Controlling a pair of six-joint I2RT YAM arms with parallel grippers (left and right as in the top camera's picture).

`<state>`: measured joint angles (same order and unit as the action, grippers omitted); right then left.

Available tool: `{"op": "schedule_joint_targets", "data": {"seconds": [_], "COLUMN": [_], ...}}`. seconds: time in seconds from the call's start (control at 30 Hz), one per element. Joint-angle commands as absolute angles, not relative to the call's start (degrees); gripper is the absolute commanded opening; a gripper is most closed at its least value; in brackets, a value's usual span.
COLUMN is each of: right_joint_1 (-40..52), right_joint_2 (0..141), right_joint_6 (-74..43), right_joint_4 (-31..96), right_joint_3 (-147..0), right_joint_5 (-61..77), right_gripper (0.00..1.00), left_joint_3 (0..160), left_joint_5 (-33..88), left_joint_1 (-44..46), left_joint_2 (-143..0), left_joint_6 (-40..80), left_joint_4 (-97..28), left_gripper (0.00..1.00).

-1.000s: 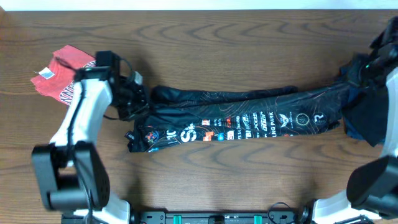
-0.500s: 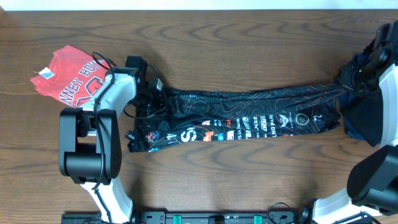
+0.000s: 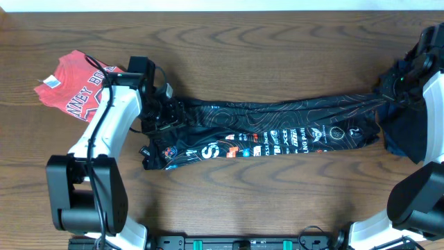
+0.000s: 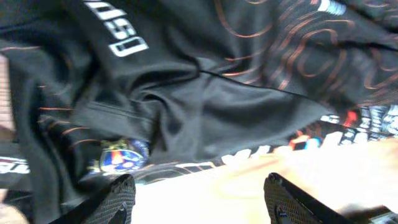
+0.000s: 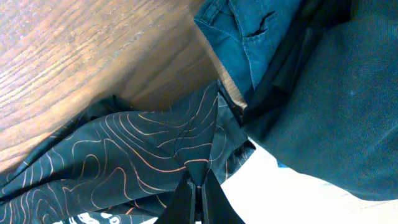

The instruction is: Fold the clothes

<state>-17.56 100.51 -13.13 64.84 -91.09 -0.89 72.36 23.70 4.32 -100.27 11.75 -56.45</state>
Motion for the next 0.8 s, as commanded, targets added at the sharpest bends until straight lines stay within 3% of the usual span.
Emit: {"op": "schedule_joint_targets", "data": {"seconds": [0.0,0.1,0.27,0.37,0.77], "right_joint_1": [-17.5,-17.5,-17.5,-17.5,-17.5], "right_joint_2": [100.4,100.4,100.4,100.4,100.4], "right_joint_6": [-12.6,-12.6,-12.6,-12.6,-12.6], "right_joint_4": [64.8,64.9,64.9,64.9,64.9], "right_joint_3": [-90.9,-90.9,-90.9,-90.9,-90.9], "right_joint_5": [-1.5,-1.5,-1.5,-1.5,-1.5], "right_gripper": [0.01,0.01,0.01,0.01,0.01], "left_joint_3": [70.5,67.3,62.0,59.4,58.6], "left_joint_5": [18.1,17.4,17.5,17.5,14.5], "left_joint_1": [5.4,5.9,6.8,8.2,11.8], "left_joint_2": [-101.2,-101.3,-101.3,-101.3,-101.3], "left_joint_6": [11.2,11.2,11.2,11.2,11.2], "left_joint_4": [-56.6,-55.6,-51.4,-47.8,-42.1], "left_gripper": [0.68,0.68,0.54,0.51,0.51]}}
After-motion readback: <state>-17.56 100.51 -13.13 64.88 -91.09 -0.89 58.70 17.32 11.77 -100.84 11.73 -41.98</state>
